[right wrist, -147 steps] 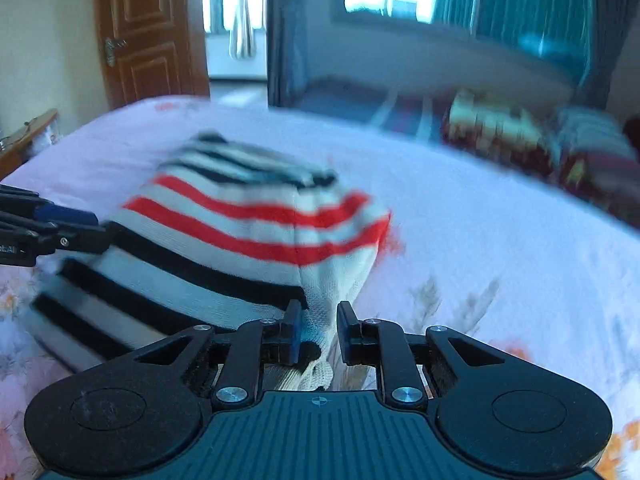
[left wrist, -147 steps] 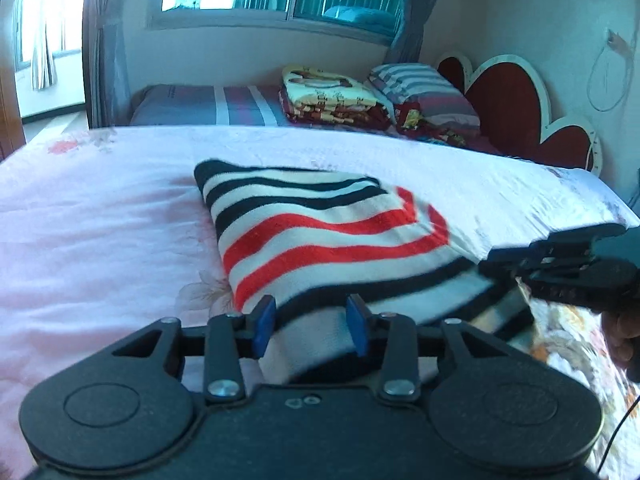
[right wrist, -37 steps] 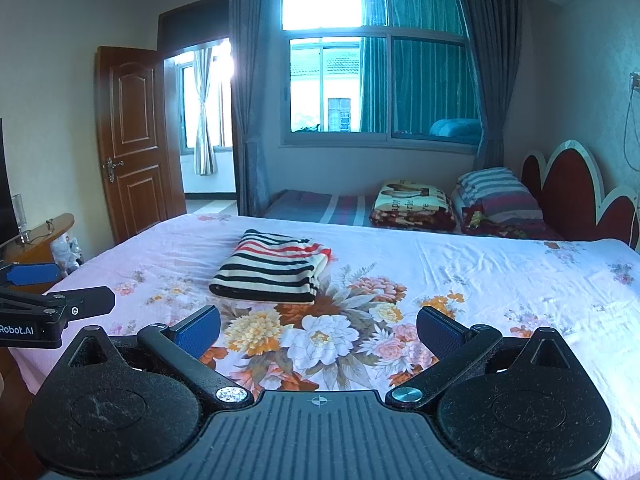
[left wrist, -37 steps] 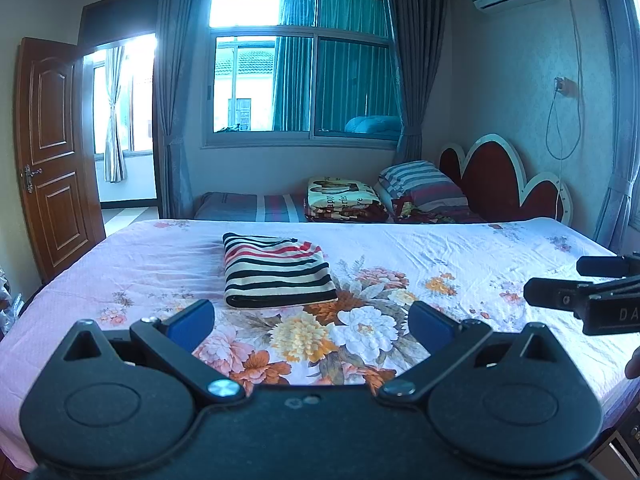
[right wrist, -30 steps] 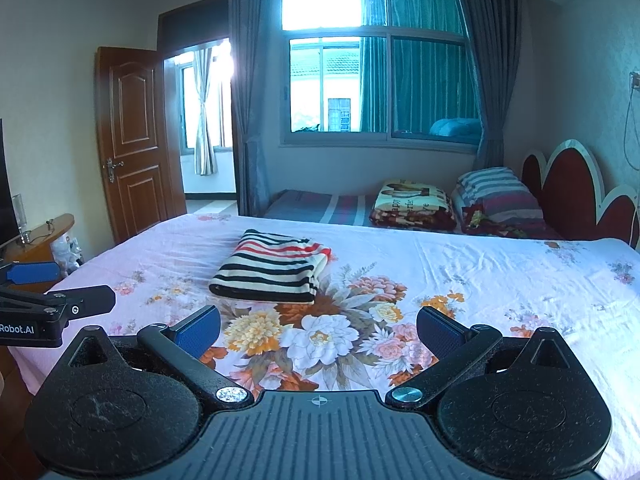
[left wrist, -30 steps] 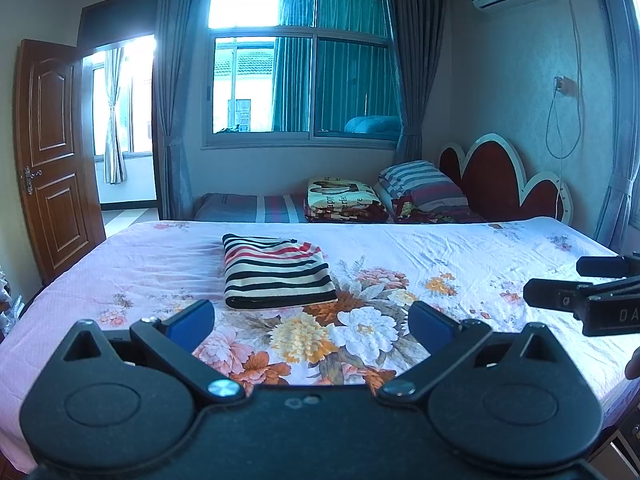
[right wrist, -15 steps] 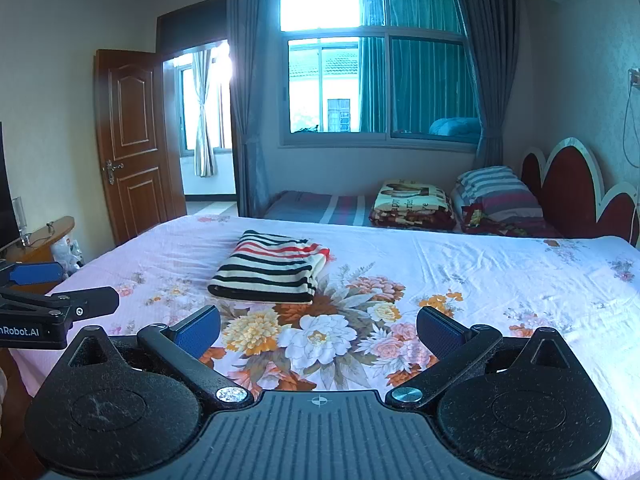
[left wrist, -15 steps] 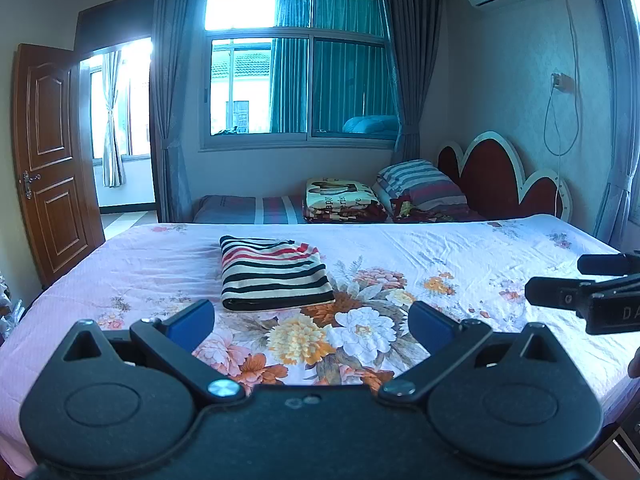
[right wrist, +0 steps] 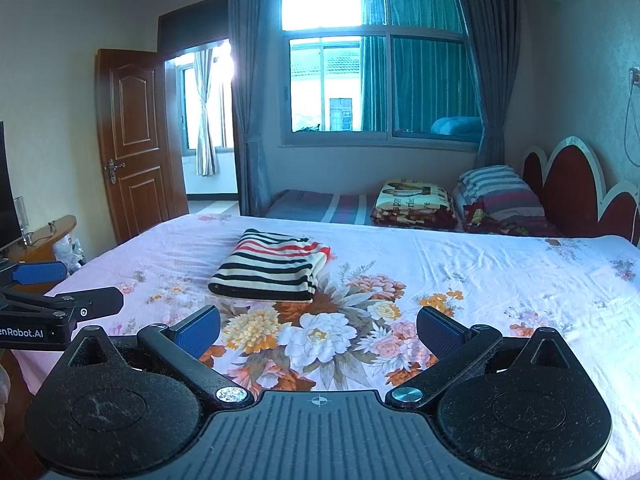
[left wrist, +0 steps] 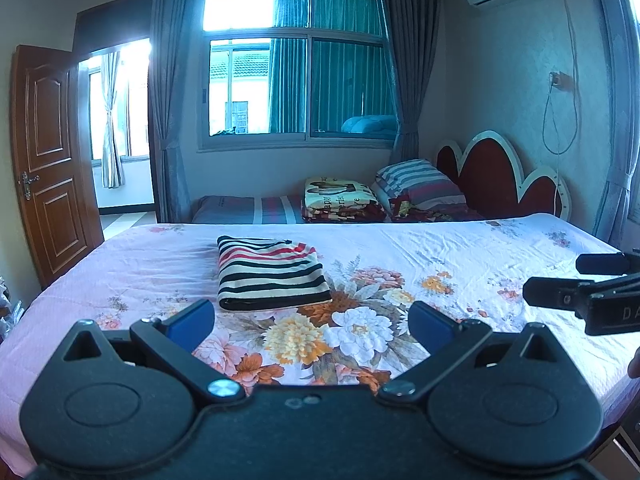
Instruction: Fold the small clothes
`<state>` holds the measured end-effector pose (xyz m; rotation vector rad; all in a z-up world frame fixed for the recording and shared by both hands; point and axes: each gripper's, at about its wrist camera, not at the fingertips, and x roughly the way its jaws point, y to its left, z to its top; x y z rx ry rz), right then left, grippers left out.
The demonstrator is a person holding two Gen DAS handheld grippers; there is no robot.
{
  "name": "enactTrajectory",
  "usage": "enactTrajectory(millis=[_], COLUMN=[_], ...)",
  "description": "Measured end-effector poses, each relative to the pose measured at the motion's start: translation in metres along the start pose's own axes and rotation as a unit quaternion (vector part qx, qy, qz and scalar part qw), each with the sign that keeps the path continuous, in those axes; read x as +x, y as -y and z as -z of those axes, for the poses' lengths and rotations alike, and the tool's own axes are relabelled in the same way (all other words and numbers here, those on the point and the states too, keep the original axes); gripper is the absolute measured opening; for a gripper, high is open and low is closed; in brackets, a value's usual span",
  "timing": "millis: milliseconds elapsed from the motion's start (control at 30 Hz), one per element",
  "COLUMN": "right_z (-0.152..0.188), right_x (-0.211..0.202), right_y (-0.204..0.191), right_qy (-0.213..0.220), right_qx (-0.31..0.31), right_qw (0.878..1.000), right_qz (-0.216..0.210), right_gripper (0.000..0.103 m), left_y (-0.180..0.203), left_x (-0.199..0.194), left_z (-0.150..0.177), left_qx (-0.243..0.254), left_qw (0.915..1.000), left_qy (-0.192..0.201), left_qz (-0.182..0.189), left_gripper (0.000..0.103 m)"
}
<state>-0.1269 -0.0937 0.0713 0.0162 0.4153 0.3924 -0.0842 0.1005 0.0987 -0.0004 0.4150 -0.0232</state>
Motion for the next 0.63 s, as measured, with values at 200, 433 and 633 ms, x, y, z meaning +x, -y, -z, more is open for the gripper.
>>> enactTrajectory(millis=[200,433,633], right_z=[-0.0002,0.0004,0.0004], right_x=[0.0006,0.0014,0.0005], right_y=[-0.0006,0.0025,0.0051], right_qy=[-0.001,-0.001,-0.001], right_qx=[0.0,0.001,-0.002], right_qw=[1.0,1.0,1.0], right_qz=[-0.001,-0.004,-0.011], right_gripper=[0.103,0.103,0.103], left_y=[0.001,0.0023,0.0009], left_x=[0.0006,-0.0004,-0.0019], left_z=[-0.0002,-0.0017,-0.0014], left_qx=[-0.003,0.004,-0.002], left_qw=[1.0,1.0,1.0], left_qy=[-0.001,-0.001,-0.001], left_qz=[-0.004,0.004,0.003], left_gripper=[0.102,0.099,0.101])
